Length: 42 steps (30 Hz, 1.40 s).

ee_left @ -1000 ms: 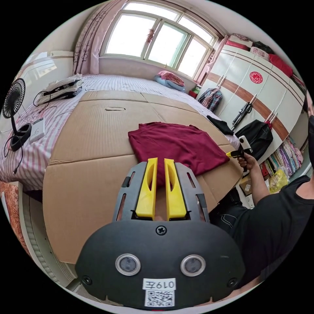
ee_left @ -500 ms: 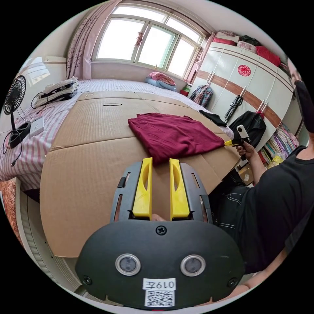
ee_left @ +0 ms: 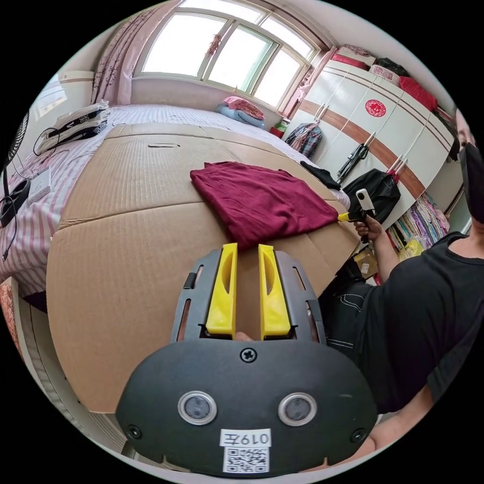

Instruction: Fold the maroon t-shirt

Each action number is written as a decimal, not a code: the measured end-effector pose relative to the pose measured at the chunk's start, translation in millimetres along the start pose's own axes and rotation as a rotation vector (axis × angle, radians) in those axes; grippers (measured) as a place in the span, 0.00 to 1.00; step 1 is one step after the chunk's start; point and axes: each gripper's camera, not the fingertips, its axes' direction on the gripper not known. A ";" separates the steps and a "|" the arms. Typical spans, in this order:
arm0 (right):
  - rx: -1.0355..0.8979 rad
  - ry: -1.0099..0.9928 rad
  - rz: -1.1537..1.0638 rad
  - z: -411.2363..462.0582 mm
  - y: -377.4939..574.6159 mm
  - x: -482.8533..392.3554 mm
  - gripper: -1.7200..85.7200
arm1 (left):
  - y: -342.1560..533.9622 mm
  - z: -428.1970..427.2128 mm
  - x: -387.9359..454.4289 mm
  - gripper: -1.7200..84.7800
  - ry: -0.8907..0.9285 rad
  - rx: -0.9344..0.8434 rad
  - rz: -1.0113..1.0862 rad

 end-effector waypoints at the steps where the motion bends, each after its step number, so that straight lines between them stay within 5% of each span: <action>1: -0.003 0.000 -0.001 0.4 -0.2 -0.3 0.07 | 0.0 0.7 -0.4 0.08 0.007 0.003 0.001; 13: -0.063 0.013 -0.034 10.9 -2.9 -4.7 0.02 | 2.7 45.0 -2.7 0.04 -0.030 -0.091 0.072; 21: -0.095 0.050 -0.072 -4.7 -14.3 -14.5 0.01 | -9.5 59.8 -29.9 0.03 0.154 -0.145 0.068; 42: 0.023 0.077 -0.029 -23.1 -3.7 1.9 0.08 | -3.7 92.2 -52.6 0.04 0.156 -0.115 0.019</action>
